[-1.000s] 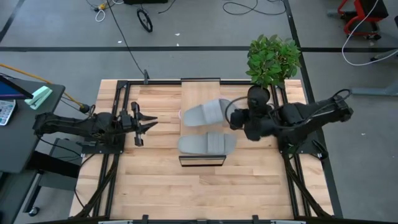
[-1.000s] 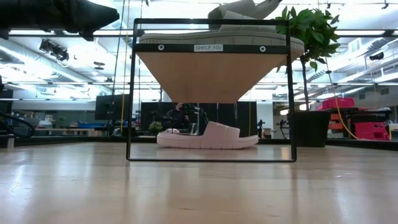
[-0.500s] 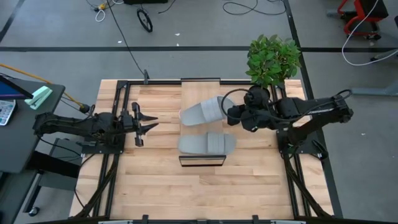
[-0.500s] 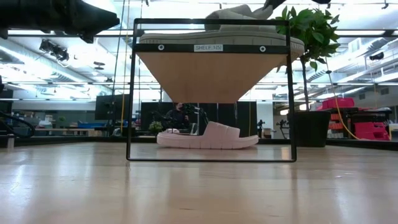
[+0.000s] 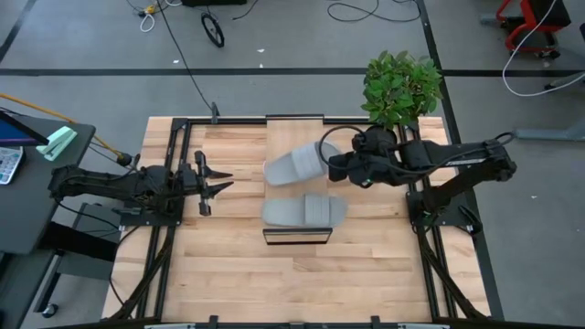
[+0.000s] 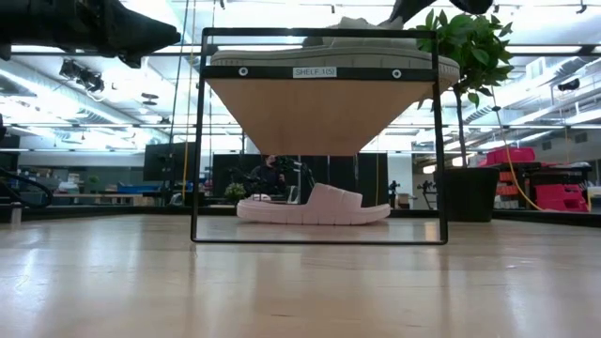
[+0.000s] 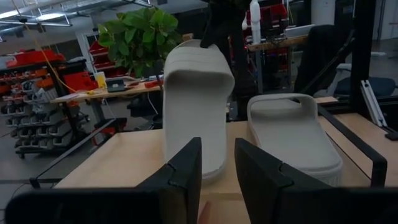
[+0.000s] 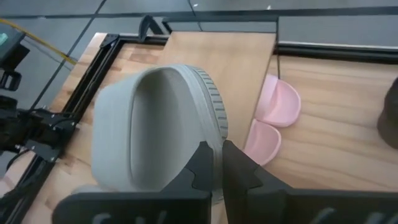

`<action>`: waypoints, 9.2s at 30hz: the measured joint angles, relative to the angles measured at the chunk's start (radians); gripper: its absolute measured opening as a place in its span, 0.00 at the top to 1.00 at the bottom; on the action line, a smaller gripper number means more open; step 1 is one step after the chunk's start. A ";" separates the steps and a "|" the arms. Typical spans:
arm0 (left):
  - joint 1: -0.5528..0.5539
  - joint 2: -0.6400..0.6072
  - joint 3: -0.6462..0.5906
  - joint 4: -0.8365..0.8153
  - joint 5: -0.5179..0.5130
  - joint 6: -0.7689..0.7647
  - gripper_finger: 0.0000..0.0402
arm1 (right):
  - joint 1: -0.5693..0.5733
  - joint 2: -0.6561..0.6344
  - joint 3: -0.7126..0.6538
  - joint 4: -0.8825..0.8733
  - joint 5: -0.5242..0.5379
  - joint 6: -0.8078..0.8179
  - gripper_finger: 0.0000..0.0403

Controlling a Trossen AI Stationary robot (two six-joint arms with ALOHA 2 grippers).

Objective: Pick and place slides into the shelf
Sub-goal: Put the gray slipper on the shelf, then put the bottom pink slipper on the shelf

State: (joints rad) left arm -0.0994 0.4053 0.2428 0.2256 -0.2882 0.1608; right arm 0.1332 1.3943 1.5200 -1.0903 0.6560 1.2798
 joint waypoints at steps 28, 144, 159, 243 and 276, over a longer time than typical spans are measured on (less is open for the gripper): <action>0.001 0.000 0.000 -0.015 0.000 0.006 0.79 | -0.016 0.048 0.000 0.064 -0.075 0.000 0.97; 0.018 0.000 0.000 -0.036 0.000 0.006 0.81 | -0.022 0.070 -0.154 -0.034 -0.228 0.124 0.89; 0.018 0.000 0.000 -0.036 0.000 0.006 0.80 | -0.022 0.070 -0.154 -0.058 -0.234 0.097 0.77; 0.491 0.395 -0.001 0.003 0.048 -0.418 0.78 | 0.642 -0.427 -0.732 -0.345 0.158 0.702 0.79; 0.889 1.107 0.000 0.597 0.871 -0.681 0.45 | 0.623 -0.427 -0.732 -0.194 0.213 0.709 0.79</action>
State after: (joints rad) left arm 0.7900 1.5121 0.2424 0.8224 0.5824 -0.5202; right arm 0.7560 0.9676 0.7883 -1.2839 0.8690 1.9886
